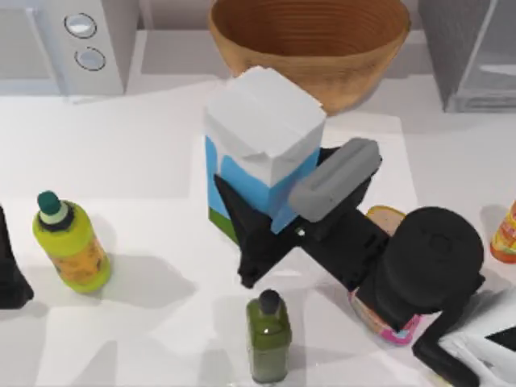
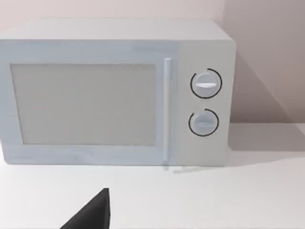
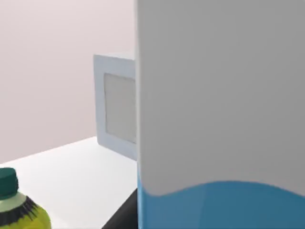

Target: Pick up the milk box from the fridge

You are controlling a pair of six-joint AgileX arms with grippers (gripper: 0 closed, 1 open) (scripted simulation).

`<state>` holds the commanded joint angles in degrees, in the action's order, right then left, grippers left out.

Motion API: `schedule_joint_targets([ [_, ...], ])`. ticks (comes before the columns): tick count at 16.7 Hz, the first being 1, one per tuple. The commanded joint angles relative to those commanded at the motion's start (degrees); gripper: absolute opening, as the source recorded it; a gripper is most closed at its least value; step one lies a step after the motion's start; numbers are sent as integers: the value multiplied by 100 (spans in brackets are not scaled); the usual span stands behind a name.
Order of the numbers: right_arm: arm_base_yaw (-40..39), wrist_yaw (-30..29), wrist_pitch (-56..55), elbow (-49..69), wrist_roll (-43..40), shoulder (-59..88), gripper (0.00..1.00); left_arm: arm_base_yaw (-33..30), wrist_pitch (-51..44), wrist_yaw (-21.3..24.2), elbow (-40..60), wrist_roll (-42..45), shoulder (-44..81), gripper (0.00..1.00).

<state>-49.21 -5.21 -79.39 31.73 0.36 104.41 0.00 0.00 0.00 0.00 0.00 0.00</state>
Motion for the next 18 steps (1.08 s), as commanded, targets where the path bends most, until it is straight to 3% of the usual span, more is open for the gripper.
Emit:
schedule_joint_targets([
  [4,-51,-184,-259,65,12,669,0,0,0,0,0,0,0,100],
  [11,-44,-211,-281,76,21,617,0,0,0,0,0,0,0,100],
  [18,-79,-310,-302,972,153,1170,0,0,0,0,0,0,0,100],
])
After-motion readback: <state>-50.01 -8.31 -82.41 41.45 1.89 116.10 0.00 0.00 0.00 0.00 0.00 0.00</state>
